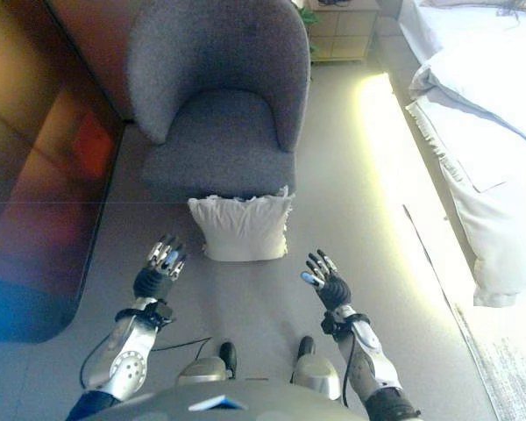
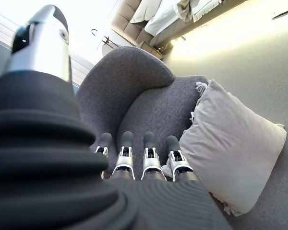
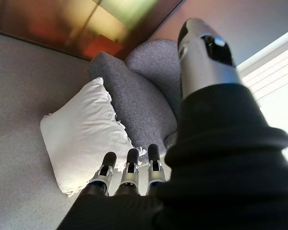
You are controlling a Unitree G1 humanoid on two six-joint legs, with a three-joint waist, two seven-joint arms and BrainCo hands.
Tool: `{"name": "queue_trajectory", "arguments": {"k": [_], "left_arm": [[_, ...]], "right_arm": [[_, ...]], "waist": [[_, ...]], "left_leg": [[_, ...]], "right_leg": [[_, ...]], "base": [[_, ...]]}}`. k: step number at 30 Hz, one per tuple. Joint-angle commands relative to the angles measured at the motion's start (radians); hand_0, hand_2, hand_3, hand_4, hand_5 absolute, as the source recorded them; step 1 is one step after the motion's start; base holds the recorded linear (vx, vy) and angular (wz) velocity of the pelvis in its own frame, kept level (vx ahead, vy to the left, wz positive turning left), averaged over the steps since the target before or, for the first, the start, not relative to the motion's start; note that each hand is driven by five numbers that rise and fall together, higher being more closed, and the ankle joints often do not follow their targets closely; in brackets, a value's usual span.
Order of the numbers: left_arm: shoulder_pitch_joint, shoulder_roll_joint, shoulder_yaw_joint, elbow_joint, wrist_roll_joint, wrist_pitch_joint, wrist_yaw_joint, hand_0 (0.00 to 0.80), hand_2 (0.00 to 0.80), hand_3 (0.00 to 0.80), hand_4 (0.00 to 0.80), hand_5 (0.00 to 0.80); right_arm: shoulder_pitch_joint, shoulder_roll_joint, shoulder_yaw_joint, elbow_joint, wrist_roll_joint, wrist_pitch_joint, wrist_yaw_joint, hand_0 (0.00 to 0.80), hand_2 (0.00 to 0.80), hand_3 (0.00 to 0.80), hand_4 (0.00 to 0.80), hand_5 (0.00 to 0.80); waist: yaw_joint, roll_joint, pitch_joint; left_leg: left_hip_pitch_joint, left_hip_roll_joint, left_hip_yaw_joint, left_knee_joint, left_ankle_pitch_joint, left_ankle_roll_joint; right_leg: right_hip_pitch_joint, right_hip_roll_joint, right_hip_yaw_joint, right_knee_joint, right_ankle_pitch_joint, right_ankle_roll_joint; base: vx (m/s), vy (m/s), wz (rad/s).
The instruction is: Pick up the cushion and take it to the sofa
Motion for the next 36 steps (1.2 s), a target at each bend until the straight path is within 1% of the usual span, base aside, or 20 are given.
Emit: {"name": "queue_trajectory", "arguments": {"k": [1,5,8,13,17,23,26,27,28,31,32,33,36], "left_arm": [[-0.048,0.021,-0.004,-0.047,0.035,-0.053,-0.025,0.000,0.000,0.000,0.000,0.000],[-0.038,0.014,0.003,-0.056,-0.001,-0.061,-0.073,0.000,0.000,0.000,0.000,0.000],[-0.040,0.011,-0.008,-0.050,0.017,-0.061,-0.042,0.000,0.000,0.000,0.000,0.000],[-0.042,0.017,-0.002,-0.052,0.047,-0.061,-0.019,0.000,0.000,0.000,0.000,0.000],[-0.047,0.025,-0.003,-0.045,0.100,-0.058,0.024,0.000,0.000,0.000,0.000,0.000],[-0.049,0.037,-0.005,-0.048,0.127,-0.053,0.029,0.000,0.000,0.000,0.000,0.000],[-0.050,0.040,-0.005,-0.052,0.141,-0.046,0.039,0.000,0.000,0.000,0.000,0.000],[-0.054,0.044,-0.008,-0.053,0.169,-0.050,0.052,0.000,0.000,0.000,0.000,0.000],[-0.054,0.045,-0.008,-0.053,0.175,-0.052,0.055,0.000,0.000,0.000,0.000,0.000],[-0.066,0.063,-0.014,-0.050,0.226,-0.053,0.078,0.000,0.000,0.000,0.000,0.000],[-0.073,0.065,-0.015,-0.050,0.218,-0.048,0.075,0.000,0.000,0.000,0.000,0.000],[-0.080,0.067,-0.015,-0.054,0.194,-0.035,0.063,0.000,0.000,0.000,0.000,0.000],[-0.096,0.050,-0.009,-0.069,0.044,0.022,-0.040,0.000,0.000,0.000,0.000,0.000]], "right_arm": [[-0.045,0.007,-0.010,-0.064,0.020,-0.050,0.011,0.000,0.000,0.000,0.000,0.000],[-0.039,0.008,-0.011,-0.061,0.020,-0.051,0.015,0.000,0.000,0.000,0.000,0.000],[-0.037,0.008,-0.007,-0.067,0.019,-0.045,0.010,0.000,0.000,0.000,0.000,0.000],[-0.036,0.008,-0.012,-0.070,0.014,-0.045,0.016,0.000,0.000,0.000,0.000,0.000],[-0.037,0.003,-0.003,-0.074,-0.015,-0.049,0.017,0.000,0.000,0.000,0.000,0.000],[-0.041,0.001,0.004,-0.065,-0.013,-0.056,0.000,0.000,0.000,0.000,0.000,0.000],[-0.041,-0.003,0.002,-0.066,-0.063,-0.073,-0.045,0.000,0.000,0.000,0.000,0.000],[-0.044,-0.010,0.002,-0.067,-0.111,-0.086,-0.090,0.000,0.000,0.000,0.000,0.000],[-0.045,-0.012,0.001,-0.068,-0.124,-0.089,-0.096,0.000,0.000,0.000,0.000,0.000],[-0.059,-0.036,0.000,-0.071,-0.240,-0.103,-0.182,0.000,0.000,0.000,0.000,0.000],[-0.064,-0.041,0.002,-0.073,-0.244,-0.100,-0.182,0.000,0.000,0.000,0.000,0.000],[-0.071,-0.046,0.004,-0.081,-0.214,-0.090,-0.164,0.000,0.000,0.000,0.000,0.000],[-0.084,-0.036,0.003,-0.112,-0.062,-0.055,-0.053,0.000,0.000,0.000,0.000,0.000]], "waist": [[-0.002,-0.014,0.000],[0.000,-0.015,0.002],[-0.002,-0.018,0.001],[-0.002,-0.019,0.000],[-0.002,-0.020,0.001],[0.001,-0.018,0.001],[0.000,-0.018,0.000],[-0.001,-0.018,0.000],[-0.001,-0.018,0.000],[-0.003,-0.018,0.000],[-0.003,-0.017,0.000],[-0.004,-0.017,0.000],[-0.005,-0.017,0.001]], "left_leg": [[-0.042,-0.043,0.006,0.041,-0.049,0.027],[-0.037,-0.043,0.008,0.042,-0.053,0.027],[-0.034,-0.043,0.010,0.041,-0.053,0.027],[-0.036,-0.043,0.011,0.040,-0.054,0.029],[-0.037,-0.044,0.009,0.041,-0.053,0.029],[-0.036,-0.044,0.007,0.041,-0.053,0.028],[-0.035,-0.044,0.007,0.039,-0.052,0.027],[-0.035,-0.043,0.008,0.040,-0.052,0.026],[-0.034,-0.043,0.009,0.040,-0.052,0.026],[-0.032,-0.043,0.010,0.038,-0.051,0.025],[-0.030,-0.043,0.009,0.036,-0.051,0.025],[-0.027,-0.043,0.009,0.034,-0.050,0.025],[-0.019,-0.042,0.011,0.033,-0.052,0.026]], "right_leg": [[0.014,0.026,-0.025,0.044,-0.077,0.015],[0.017,0.025,-0.027,0.046,-0.077,0.017],[0.019,0.025,-0.026,0.046,-0.077,0.018],[0.015,0.026,-0.026,0.047,-0.078,0.018],[0.015,0.026,-0.026,0.047,-0.078,0.017],[0.018,0.027,-0.027,0.046,-0.079,0.016],[0.019,0.027,-0.027,0.044,-0.079,0.017],[0.019,0.026,-0.028,0.044,-0.079,0.018],[0.020,0.026,-0.028,0.045,-0.079,0.018],[0.021,0.027,-0.025,0.044,-0.078,0.019],[0.023,0.027,-0.025,0.043,-0.077,0.019],[0.025,0.028,-0.025,0.042,-0.077,0.020],[0.033,0.028,-0.026,0.039,-0.077,0.020]], "base": [[0.000,0.000,0.00],[0.008,0.000,0.00],[0.011,-0.001,0.00],[0.000,0.000,0.00],[0.000,0.000,0.00],[0.000,0.000,0.00],[0.000,0.000,0.00],[0.000,0.000,0.00],[0.000,0.000,0.00],[0.000,0.000,0.00],[0.000,0.000,0.00],[0.000,0.000,0.00],[0.000,0.000,0.00]]}}
